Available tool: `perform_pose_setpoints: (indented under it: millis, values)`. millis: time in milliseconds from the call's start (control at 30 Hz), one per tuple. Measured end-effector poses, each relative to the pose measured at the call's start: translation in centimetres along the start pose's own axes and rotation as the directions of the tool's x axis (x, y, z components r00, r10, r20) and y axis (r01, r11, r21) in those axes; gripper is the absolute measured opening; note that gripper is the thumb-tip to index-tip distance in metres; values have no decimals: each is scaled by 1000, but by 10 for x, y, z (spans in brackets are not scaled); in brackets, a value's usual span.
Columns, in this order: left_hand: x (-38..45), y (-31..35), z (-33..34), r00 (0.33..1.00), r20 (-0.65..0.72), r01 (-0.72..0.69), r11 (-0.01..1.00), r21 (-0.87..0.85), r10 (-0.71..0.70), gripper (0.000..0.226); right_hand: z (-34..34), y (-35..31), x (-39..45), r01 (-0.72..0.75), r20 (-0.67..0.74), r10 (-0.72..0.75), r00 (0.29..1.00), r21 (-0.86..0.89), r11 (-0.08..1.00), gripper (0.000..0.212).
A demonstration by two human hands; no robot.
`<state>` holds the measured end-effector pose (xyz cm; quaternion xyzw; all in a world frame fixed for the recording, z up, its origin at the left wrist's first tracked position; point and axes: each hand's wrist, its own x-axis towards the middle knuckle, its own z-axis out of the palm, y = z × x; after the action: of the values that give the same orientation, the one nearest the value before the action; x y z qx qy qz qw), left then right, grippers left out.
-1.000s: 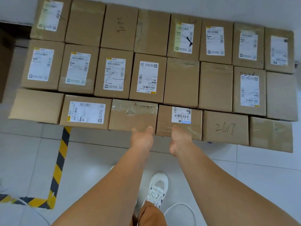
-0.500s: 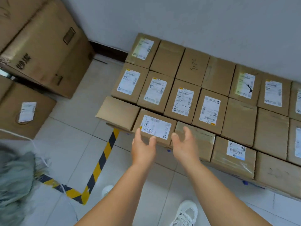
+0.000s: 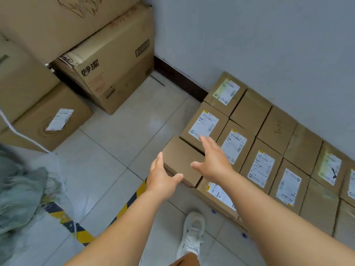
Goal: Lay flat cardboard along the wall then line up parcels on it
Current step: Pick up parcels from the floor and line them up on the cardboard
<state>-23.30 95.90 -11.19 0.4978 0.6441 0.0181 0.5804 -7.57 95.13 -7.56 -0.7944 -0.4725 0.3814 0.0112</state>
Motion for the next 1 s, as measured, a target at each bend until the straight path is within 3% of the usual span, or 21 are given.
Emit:
perform_pose_setpoints:
  millis: [167, 367, 600, 1000]
  values:
    - [48, -11, -1, 999, 34, 32, 998, 58, -34, 104, 0, -7, 66, 169, 193, -91, 977, -443, 880, 95]
    - [111, -8, 23, 995, 8, 102, 982, 160, -104, 107, 10, -10, 143, 386, 379, -167, 910, -633, 671, 100]
    - [135, -3, 53, 984, -105, 164, 970, 177, -147, 110, 8, 10, 181, 513, 494, -185, 849, -691, 509, 95]
    - [139, -4, 72, 963, -184, 232, 952, 198, -196, 104, 10, 25, 191, 565, 523, -239, 818, -652, 506, 98]
